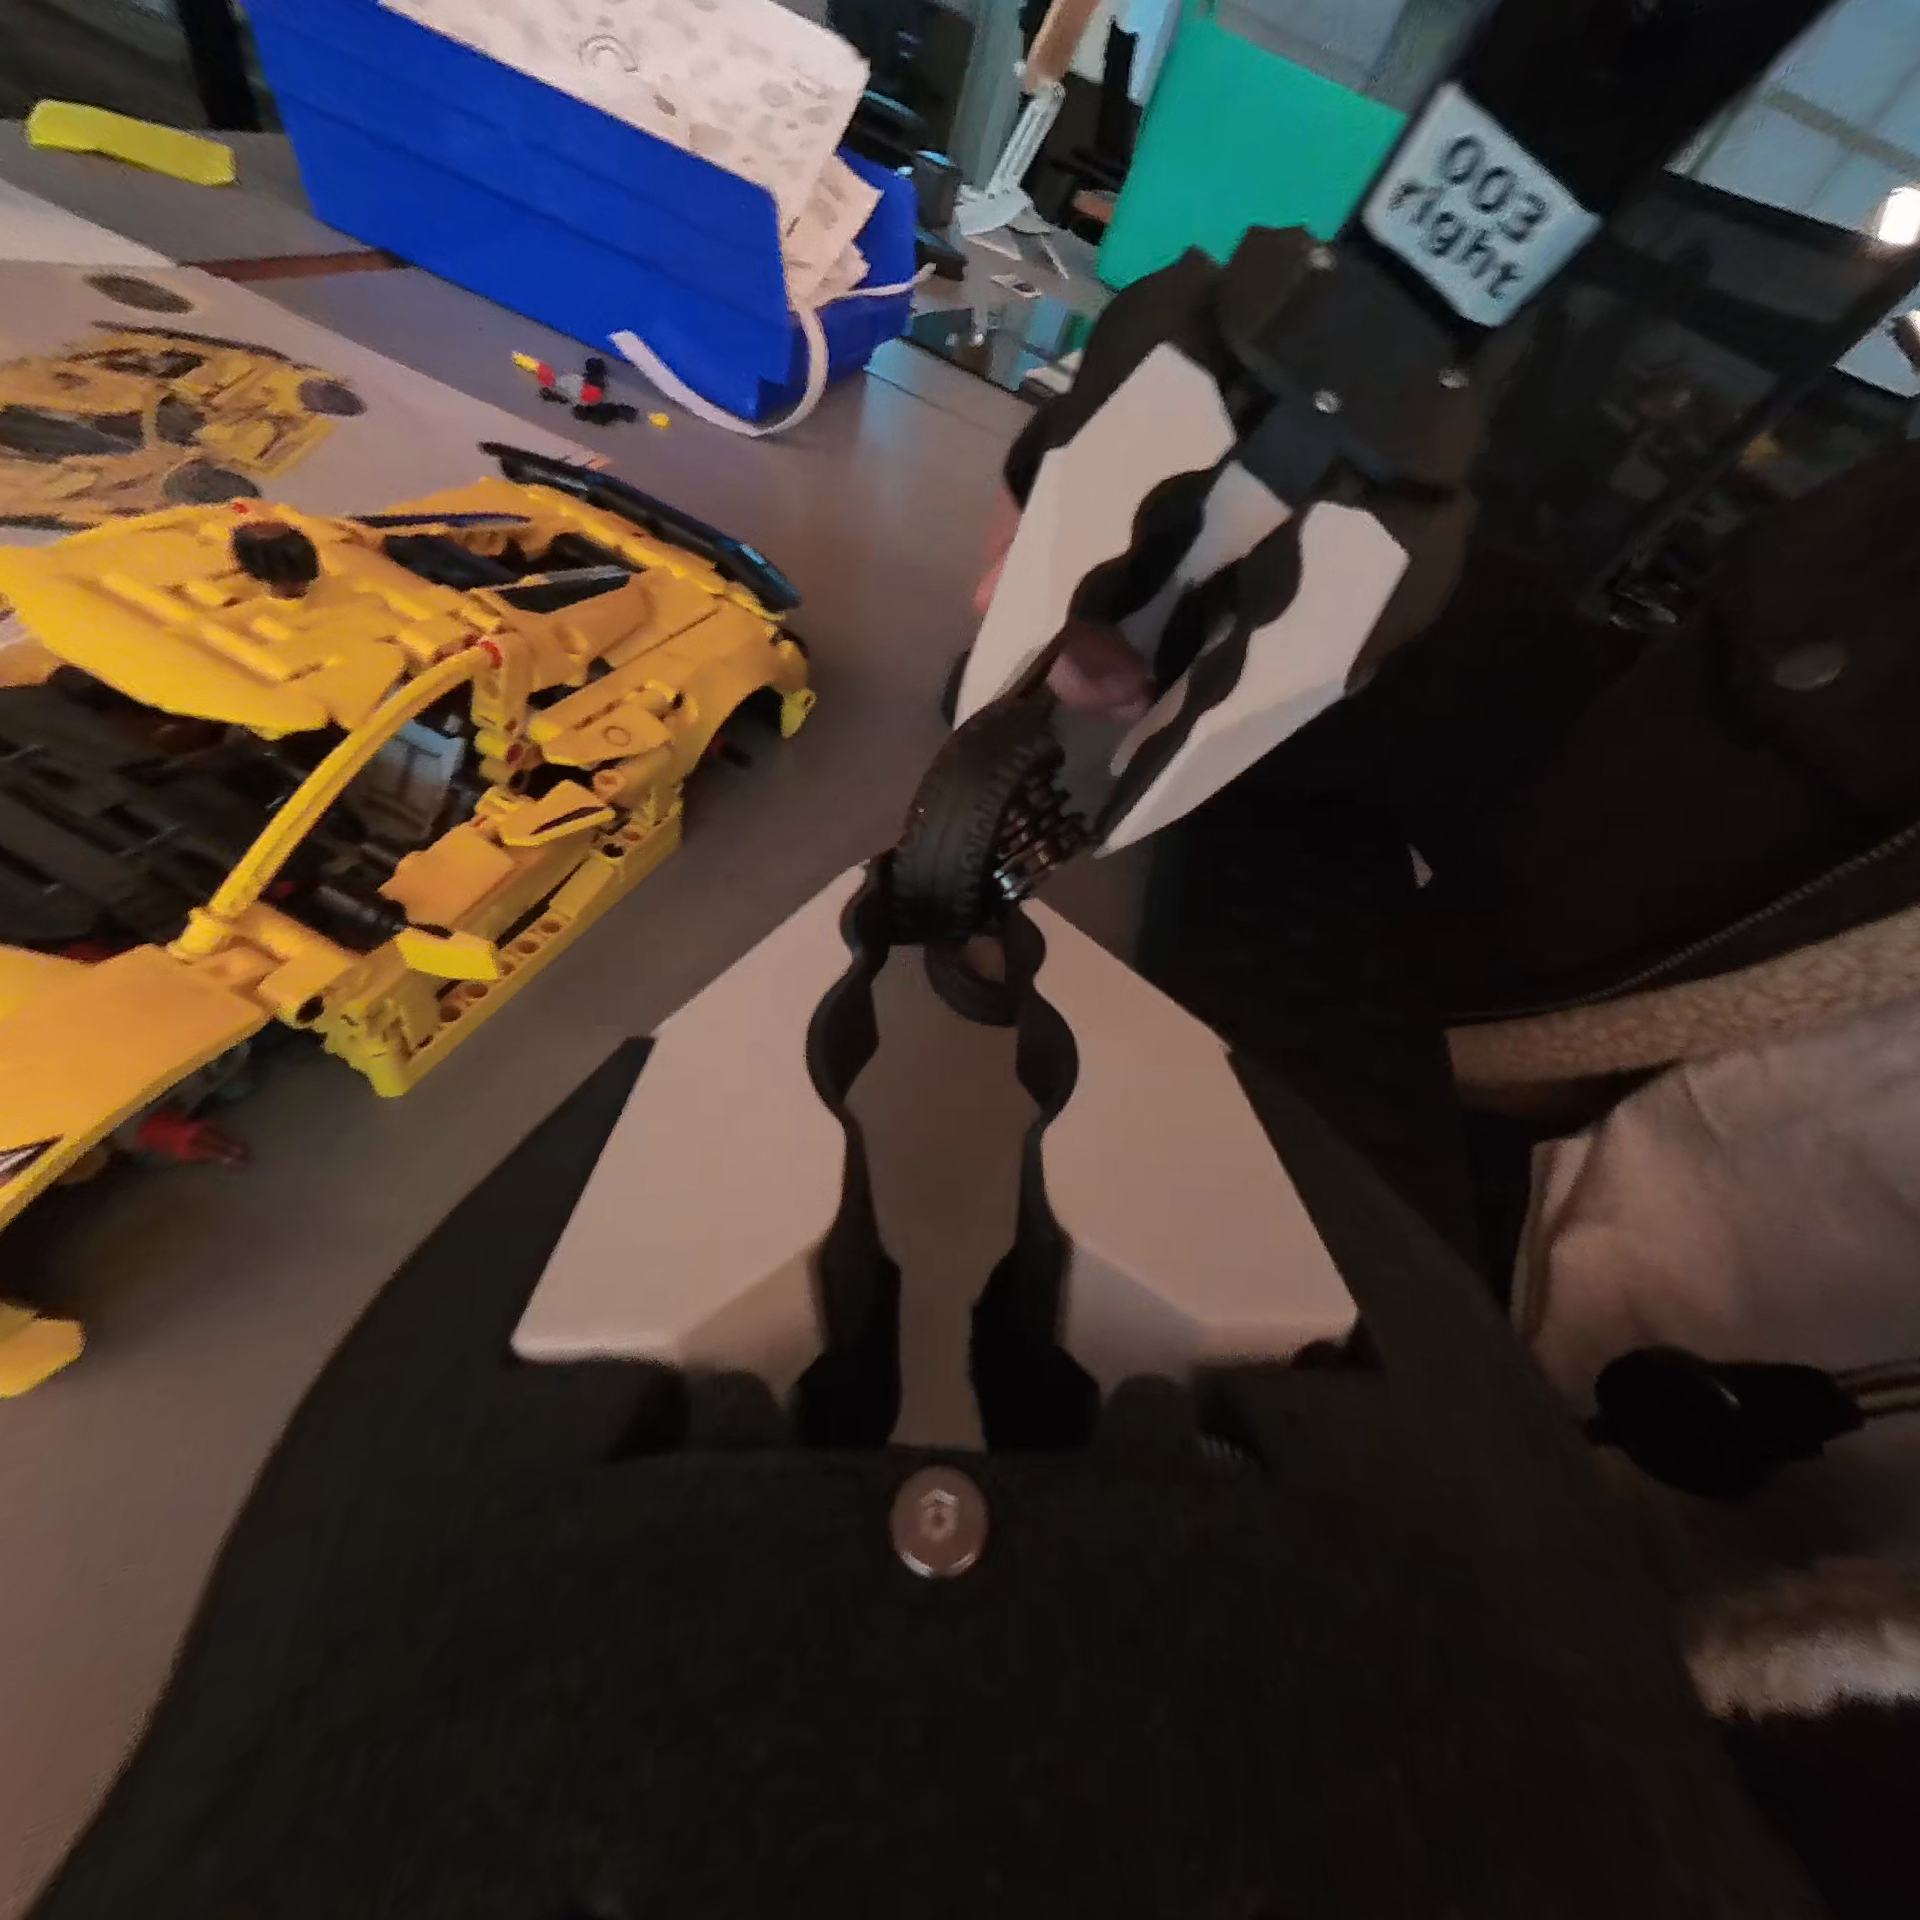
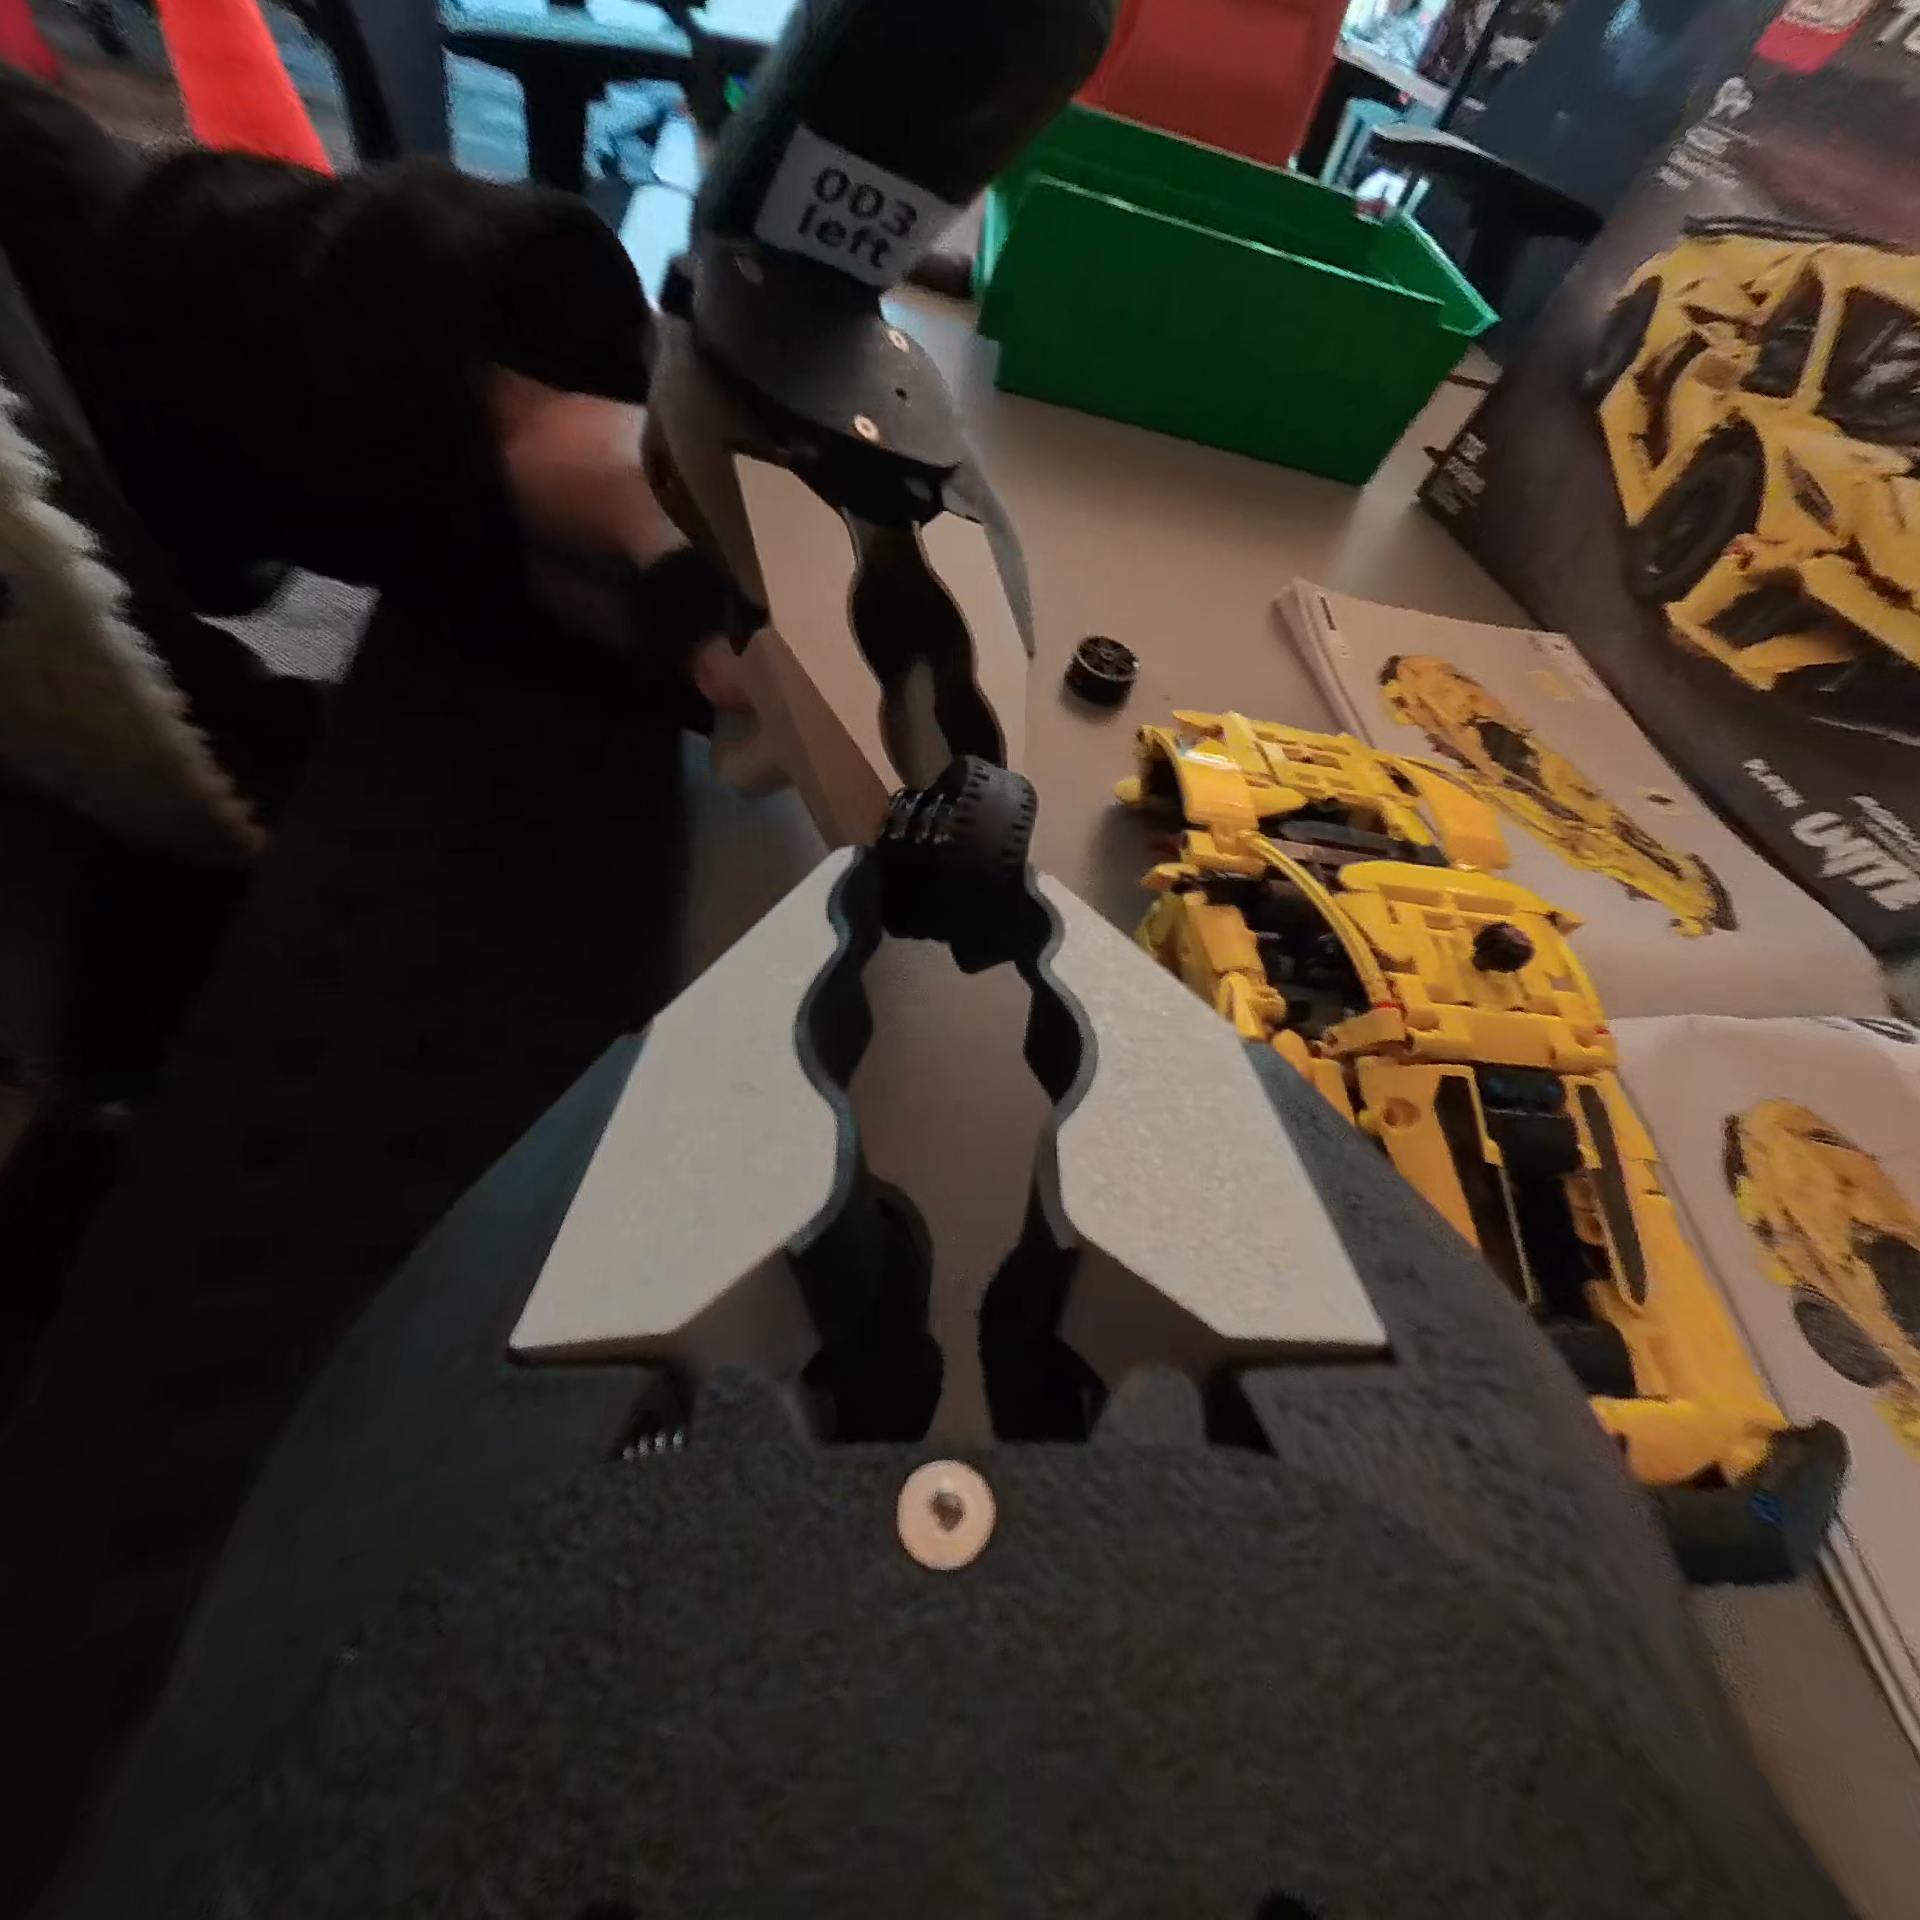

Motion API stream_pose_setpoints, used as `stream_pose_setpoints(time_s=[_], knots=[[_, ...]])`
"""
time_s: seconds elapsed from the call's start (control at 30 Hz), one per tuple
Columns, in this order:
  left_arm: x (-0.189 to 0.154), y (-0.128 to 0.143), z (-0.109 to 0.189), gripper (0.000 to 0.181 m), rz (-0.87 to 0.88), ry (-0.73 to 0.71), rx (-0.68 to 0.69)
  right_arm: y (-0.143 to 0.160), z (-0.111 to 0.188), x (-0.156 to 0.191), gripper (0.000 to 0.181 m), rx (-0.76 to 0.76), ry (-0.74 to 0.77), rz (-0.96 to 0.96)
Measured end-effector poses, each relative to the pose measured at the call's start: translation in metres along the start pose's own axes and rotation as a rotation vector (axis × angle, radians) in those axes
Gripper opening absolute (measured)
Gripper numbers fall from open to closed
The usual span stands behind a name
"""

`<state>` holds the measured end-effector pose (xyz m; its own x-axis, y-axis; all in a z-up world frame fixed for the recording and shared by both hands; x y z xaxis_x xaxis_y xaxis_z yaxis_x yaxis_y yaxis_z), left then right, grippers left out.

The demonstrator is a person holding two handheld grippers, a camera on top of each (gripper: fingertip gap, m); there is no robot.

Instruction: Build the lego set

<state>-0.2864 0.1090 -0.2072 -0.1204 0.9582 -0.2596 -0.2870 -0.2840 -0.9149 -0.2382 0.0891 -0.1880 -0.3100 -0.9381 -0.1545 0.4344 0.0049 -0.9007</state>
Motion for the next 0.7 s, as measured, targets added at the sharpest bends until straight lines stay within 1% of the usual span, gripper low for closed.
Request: stream_pose_setpoints(time_s=[0.1,0.17,0.23,0.27,0.3,0.33,0.4,0.5,0.57,0.6,0.67,0.7], knots=[[0.002,0.001,0.0,0.02,-0.012,-0.02,0.005,0.001,-0.002,0.0,0.026,0.01,0.012,0.002],[0.001,0.001,0.0,0.021,-0.07,-0.025,-0.007,0.0,-0.001,0.0,0.027,-0.031,-0.017,-0.047],[-0.003,-0.002,0.001,0.023,-0.117,-0.001,-0.041,-0.005,0.003,0.005,0.027,-0.026,0.0,0.082],[-0.001,-0.002,0.001,0.019,-0.1,-0.016,-0.05,-0.008,0.005,0.004,0.013,-0.027,0.038,0.133],[0.006,-0.003,0.003,0.006,-0.051,-0.033,-0.059,-0.009,0.008,0.002,0.012,-0.01,0.088,0.186],[0.011,-0.009,0.008,0.014,0.02,-0.02,-0.093,-0.008,0.008,0.006,0.012,0.011,0.087,0.251],[0.019,-0.02,0.019,0.019,0.167,0.047,-0.181,-0.005,0.006,0.006,0.011,0.053,0.133,0.337],[0.026,-0.025,0.023,0.023,0.282,0.09,-0.216,0.005,0.001,0.003,0.011,0.161,0.183,0.421],[0.022,-0.023,0.019,0.035,0.342,0.146,-0.197,0.007,0.0,0.0,0.011,0.226,0.25,0.531],[0.018,-0.02,0.016,0.036,0.36,0.197,-0.163,0.008,-0.001,0.0,0.011,0.265,0.281,0.591],[0.014,-0.018,0.008,0.044,0.4,0.229,-0.122,0.014,-0.008,0.003,0.011,0.345,0.294,0.66],[0.012,-0.017,0.006,0.045,0.424,0.254,-0.108,0.015,-0.01,0.003,0.01,0.377,0.316,0.702]])
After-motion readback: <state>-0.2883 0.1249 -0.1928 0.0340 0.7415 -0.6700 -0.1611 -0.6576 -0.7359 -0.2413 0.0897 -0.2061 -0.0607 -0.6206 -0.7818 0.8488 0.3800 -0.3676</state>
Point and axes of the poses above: each gripper's, where its closed fingertips meet, z back along the fingers, y out of its underside, x = y × z across the jaws, the point moved 3 cm from there along z, back along the fingers, and after that the axes turned 9 degrees about -y, right-handed, at the moved point
